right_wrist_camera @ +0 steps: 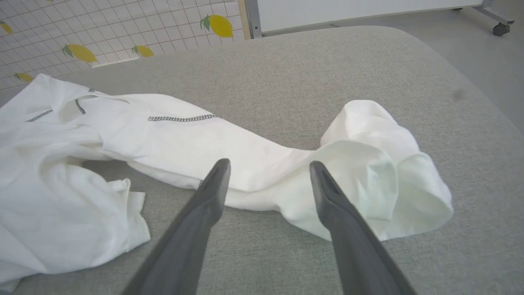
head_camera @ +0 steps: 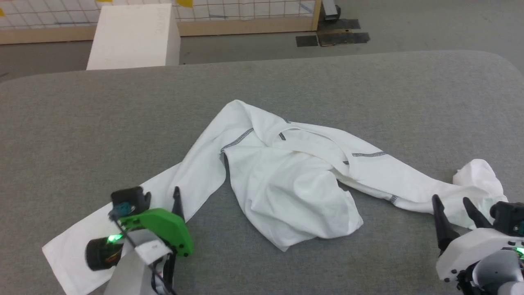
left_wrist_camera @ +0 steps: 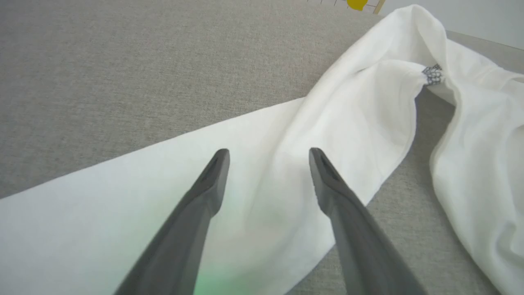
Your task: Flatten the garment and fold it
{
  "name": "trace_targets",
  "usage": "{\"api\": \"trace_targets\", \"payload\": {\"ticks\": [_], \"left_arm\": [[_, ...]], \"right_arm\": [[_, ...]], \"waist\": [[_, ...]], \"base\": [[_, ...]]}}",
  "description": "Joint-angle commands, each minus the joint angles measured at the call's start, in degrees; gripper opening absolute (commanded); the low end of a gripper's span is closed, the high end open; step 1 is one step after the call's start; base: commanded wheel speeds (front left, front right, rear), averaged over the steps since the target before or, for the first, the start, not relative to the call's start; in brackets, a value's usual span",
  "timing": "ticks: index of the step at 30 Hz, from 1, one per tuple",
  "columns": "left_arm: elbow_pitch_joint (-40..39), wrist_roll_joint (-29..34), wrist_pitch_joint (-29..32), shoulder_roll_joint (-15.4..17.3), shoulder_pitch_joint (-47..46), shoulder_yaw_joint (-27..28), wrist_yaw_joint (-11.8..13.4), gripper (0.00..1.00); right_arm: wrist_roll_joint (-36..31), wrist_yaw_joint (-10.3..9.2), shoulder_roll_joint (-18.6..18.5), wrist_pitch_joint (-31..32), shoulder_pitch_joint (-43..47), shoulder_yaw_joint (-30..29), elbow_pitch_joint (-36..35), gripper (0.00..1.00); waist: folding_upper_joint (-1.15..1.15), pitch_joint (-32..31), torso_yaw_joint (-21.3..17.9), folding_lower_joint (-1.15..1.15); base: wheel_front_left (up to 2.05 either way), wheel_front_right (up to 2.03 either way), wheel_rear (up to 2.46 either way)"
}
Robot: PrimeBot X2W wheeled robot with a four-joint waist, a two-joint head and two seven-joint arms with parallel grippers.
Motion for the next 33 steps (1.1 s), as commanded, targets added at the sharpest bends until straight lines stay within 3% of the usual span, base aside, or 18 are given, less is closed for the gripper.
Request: {"api": "trace_targets", "payload": {"ticks": [1,5,6,7,10,19,23,24,25,28,33], "left_arm": [[0.3,0.2,2.1,0.6,-1.8,-0.6,-0.1,1.0],[2.5,0.4,10.3,1.1,-3.7,-1.6,0.9,0.96],[3.1,0.2,12.5,1.1,-4.0,-1.8,1.0,0.05],[3.6,-0.2,15.0,1.1,-4.2,-1.8,1.2,0.0],[2.4,-1.2,16.3,1.3,-4.4,-0.8,1.9,0.0],[-5.9,-4.7,7.4,4.1,3.3,9.2,7.6,0.0],[-8.9,-5.5,5.9,5.3,7.0,11.8,8.5,0.0],[-9.4,-5.9,5.5,5.3,7.5,12.0,8.2,0.24],[-10.1,-6.4,4.8,5.1,7.9,12.1,7.5,1.0],[-11.4,-7.6,2.0,4.1,8.5,11.5,5.2,1.0],[-12.4,-8.0,-5.9,2.1,7.7,10.3,2.9,1.0]], "right_arm": [[0.4,-0.09,0.0,-0.5,0.2,0.9,0.2,1.0],[0.9,-0.09,0.0,-0.7,-0.4,2.9,0.2,1.0],[0.9,-0.09,0.0,-0.7,-0.6,3.3,0.1,1.0],[1.0,-0.09,0.0,-0.6,-0.7,3.7,0.1,1.0],[1.3,-0.09,0.0,-0.6,-1.1,4.5,-0.1,1.0],[1.5,-0.09,0.0,-1.3,-1.4,5.6,-1.4,1.0],[0.2,-0.09,0.0,-0.6,-1.3,6.3,-1.8,1.0],[-0.2,-0.09,0.0,-0.5,-1.4,6.8,-1.9,1.0],[-0.9,-0.09,0.0,-0.3,-1.5,7.5,-2.0,1.0],[-3.1,-0.09,-0.6,0.2,-2.5,10.2,-2.1,1.0],[-5.7,-0.09,-5.1,1.6,-7.0,16.6,-0.3,1.0]], "waist": [[0.0,0.6,-0.7,0.0],[0.0,1.3,-0.9,0.0],[0.0,1.4,-0.8,0.0],[0.0,1.5,-0.8,0.0],[0.0,1.7,-0.3,0.0],[0.0,1.3,3.1,0.0],[0.0,1.2,5.0,0.0],[0.0,1.1,5.3,0.0],[0.0,1.1,5.7,0.0],[0.0,1.3,6.7,0.0],[0.0,2.1,8.1,0.0]], "base": [[0.0,0.0,0.0],[0.0,0.0,0.0],[0.0,0.0,0.0],[0.0,0.0,0.0],[0.0,0.0,0.0],[0.0,0.0,0.0],[0.0,0.0,0.0],[0.0,0.0,0.0],[0.0,0.0,0.0],[0.0,0.0,0.0],[0.0,0.0,0.0]]}}
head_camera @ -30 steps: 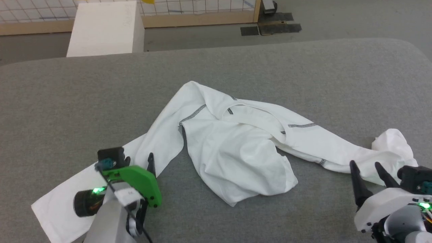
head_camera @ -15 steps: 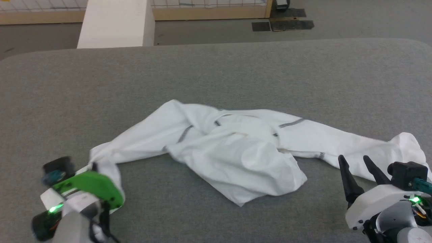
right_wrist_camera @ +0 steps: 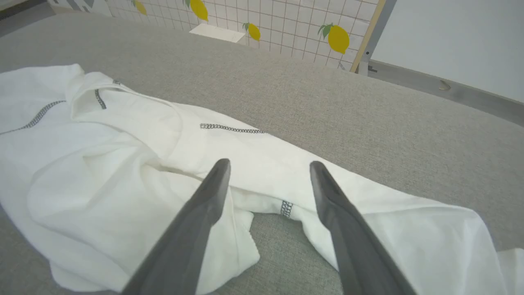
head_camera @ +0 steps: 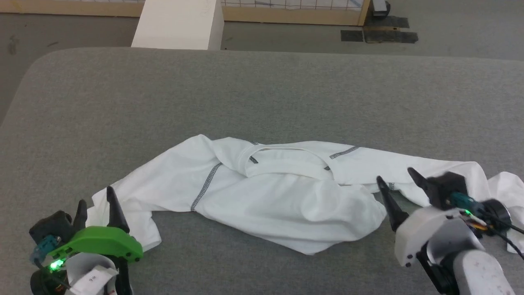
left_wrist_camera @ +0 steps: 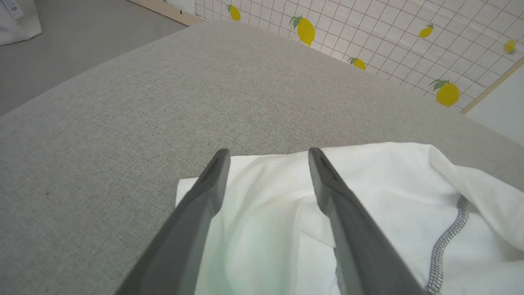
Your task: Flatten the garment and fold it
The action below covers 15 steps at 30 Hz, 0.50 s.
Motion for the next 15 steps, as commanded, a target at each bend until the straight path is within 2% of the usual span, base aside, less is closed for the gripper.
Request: {"api": "trace_targets", "payload": {"ticks": [1,4,8,15], "left_arm": [[0.0,-0.1,-2.0,-0.3,-0.4,-0.4,-0.7,1.0],[0.8,0.6,-6.5,-0.7,-1.8,-1.4,-1.9,1.0],[1.3,1.8,-9.2,-1.3,-3.7,-2.6,-3.3,1.0],[1.1,3.3,-10.2,-2.5,-5.0,-4.2,-4.1,1.0]], "right_arm": [[-0.5,-0.09,-1.2,0.8,-2.1,1.9,0.9,1.0],[-0.8,-0.09,-4.8,3.7,-5.8,7.4,3.8,1.0],[0.5,-0.09,-8.2,6.3,-10.1,13.7,7.5,1.0],[2.6,-0.09,-10.3,6.5,-15.6,20.9,12.0,1.0]], "waist": [[0.0,0.7,0.8,0.0],[0.0,1.6,1.5,0.0],[0.0,2.7,2.6,0.0],[0.0,3.9,4.2,0.0]], "base": [[0.0,0.0,0.0],[0.0,0.0,0.0],[0.0,0.0,0.0],[0.0,0.0,0.0]]}}
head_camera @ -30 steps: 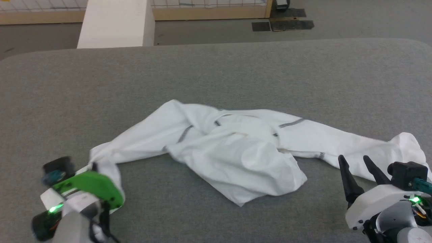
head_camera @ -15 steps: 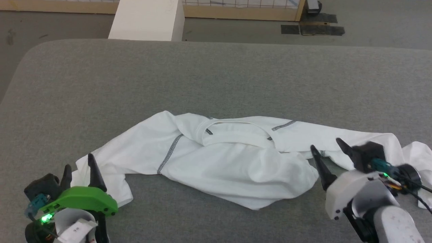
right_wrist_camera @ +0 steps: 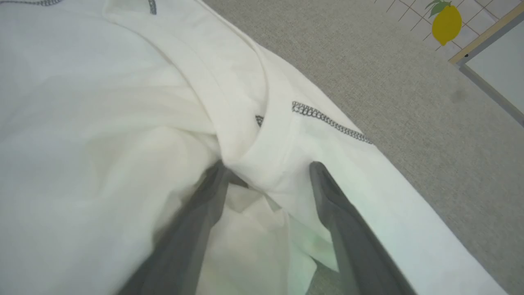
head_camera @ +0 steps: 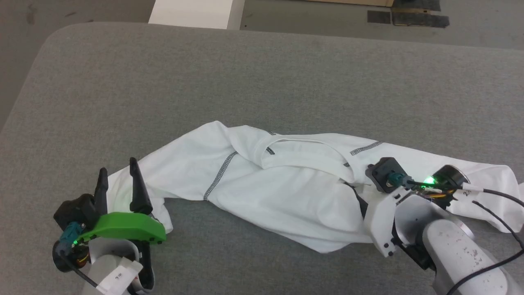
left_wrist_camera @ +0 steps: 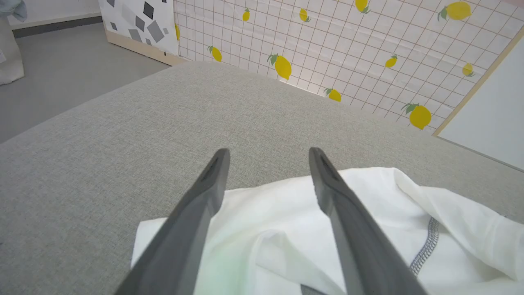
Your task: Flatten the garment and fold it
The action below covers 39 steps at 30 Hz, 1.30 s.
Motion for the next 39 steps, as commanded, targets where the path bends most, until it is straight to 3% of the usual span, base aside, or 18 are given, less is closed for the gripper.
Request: {"api": "trace_targets", "payload": {"ticks": [1,3,4,5,7,17,25,26,28,33,39], "left_arm": [[-0.1,0.3,-0.4,-0.4,-0.8,-0.1,-0.4,1.0],[-0.3,0.5,-0.4,-0.6,-0.9,0.0,-0.6,1.0],[-0.4,0.6,-0.4,-0.7,-0.9,0.0,-0.7,1.0],[-0.4,0.7,-0.4,-0.8,-0.9,0.1,-0.8,1.0],[-0.2,0.7,-0.4,-1.0,-0.8,0.1,-1.0,1.0],[0.4,0.9,-0.4,-1.3,-0.9,0.0,-1.7,1.0],[0.6,0.2,-0.4,-1.4,-5.1,-3.6,-2.4,1.0],[0.6,-0.3,-0.4,-1.5,-5.9,-4.3,-2.3,1.0],[0.5,-1.0,-0.4,-1.5,-7.0,-5.5,-2.0,1.0],[0.6,-1.5,-0.4,-1.5,-8.5,-7.4,-1.4,1.0],[2.2,0.7,-0.4,-1.4,-9.2,-8.9,-2.0,1.0]], "right_arm": [[0.4,-0.09,-0.2,-0.4,-1.3,0.4,0.6,1.0],[0.5,-0.09,-0.5,-0.8,-2.3,0.5,1.4,1.0],[0.6,-0.09,-0.5,-1.0,-2.7,0.1,1.7,0.86],[0.6,-0.09,-0.5,-1.1,-3.0,-0.3,1.9,0.45],[0.5,-0.09,-0.6,-1.3,-3.4,-1.4,2.3,0.0],[1.0,-0.09,-2.6,0.0,-10.1,-6.0,2.1,0.0],[3.0,-0.09,-4.4,1.5,-26.2,-8.3,14.3,0.0],[3.2,-0.09,-4.3,1.3,-28.1,-8.7,16.4,0.13],[3.2,-0.09,-3.9,1.6,-30.7,-9.4,20.2,1.0],[3.5,-0.09,-3.1,-1.6,-34.3,-12.3,25.5,1.0],[4.2,-0.09,-1.0,-7.9,-31.4,-17.8,25.8,1.0]], "waist": [[0.0,0.5,0.6,0.0],[0.0,0.6,0.8,0.0],[0.0,0.6,1.0,0.0],[0.0,0.6,1.1,0.0],[0.0,0.5,1.4,0.0],[0.0,1.0,2.5,0.0],[0.0,6.7,6.1,0.0],[0.0,7.5,6.6,0.0],[0.0,8.9,7.4,0.0],[0.0,10.3,8.1,0.0],[0.0,8.0,5.3,0.0]], "base": [[0.0,0.0,0.0],[0.0,0.0,0.0],[0.0,0.0,0.0],[0.0,0.0,0.0],[0.0,0.0,0.0],[0.0,0.0,0.0],[0.0,0.0,0.0],[0.0,0.0,0.0],[0.0,0.0,0.0],[0.0,0.0,0.0],[0.0,0.0,0.0]]}}
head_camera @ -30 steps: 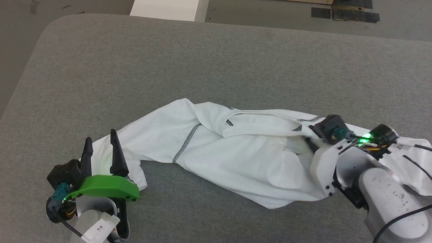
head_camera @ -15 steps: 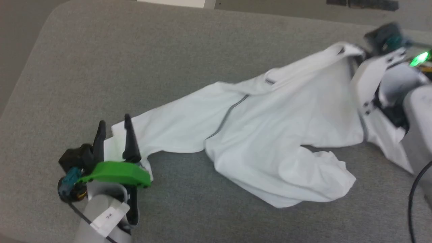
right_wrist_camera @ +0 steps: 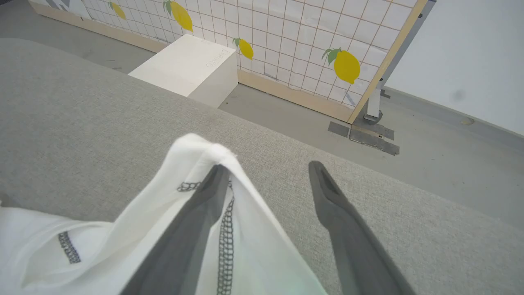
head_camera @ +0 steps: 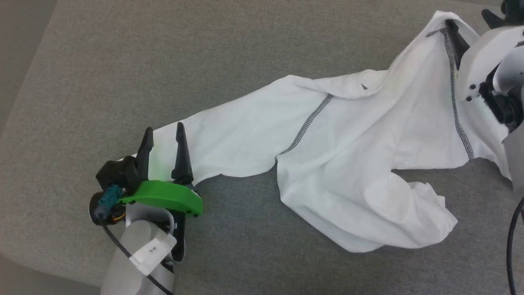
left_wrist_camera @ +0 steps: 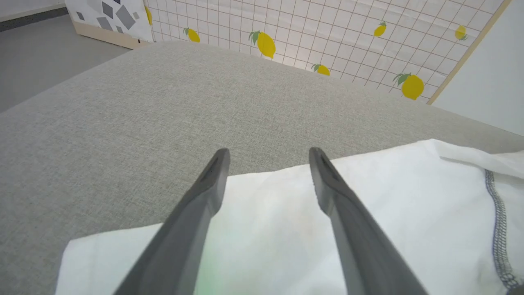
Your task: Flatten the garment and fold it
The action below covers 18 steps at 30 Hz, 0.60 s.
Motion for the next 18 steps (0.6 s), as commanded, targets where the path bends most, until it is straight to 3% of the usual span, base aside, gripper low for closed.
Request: {"api": "trace_targets", "payload": {"ticks": [1,7,18], "left_arm": [[0.4,0.9,-0.3,0.1,-1.3,-0.4,-0.3,1.0],[3.9,4.3,1.8,2.1,-5.3,-3.7,-1.7,1.0],[14.7,6.9,20.2,6.5,-18.7,-8.0,-4.8,1.0]], "right_arm": [[0.5,-0.09,0.9,-1.3,2.3,-0.7,-0.9,1.0],[2.3,-0.09,3.8,-4.3,13.9,-2.7,-9.9,1.0],[3.0,-0.09,11.8,-6.2,34.0,-5.5,-29.1,1.0]], "waist": [[0.0,-2.1,-2.5,-0.01],[0.0,-4.9,-8.3,-0.01],[0.0,-4.5,-17.4,-0.01]], "base": [[0.0,0.0,0.0],[0.0,0.0,0.0],[0.0,0.0,0.0]]}}
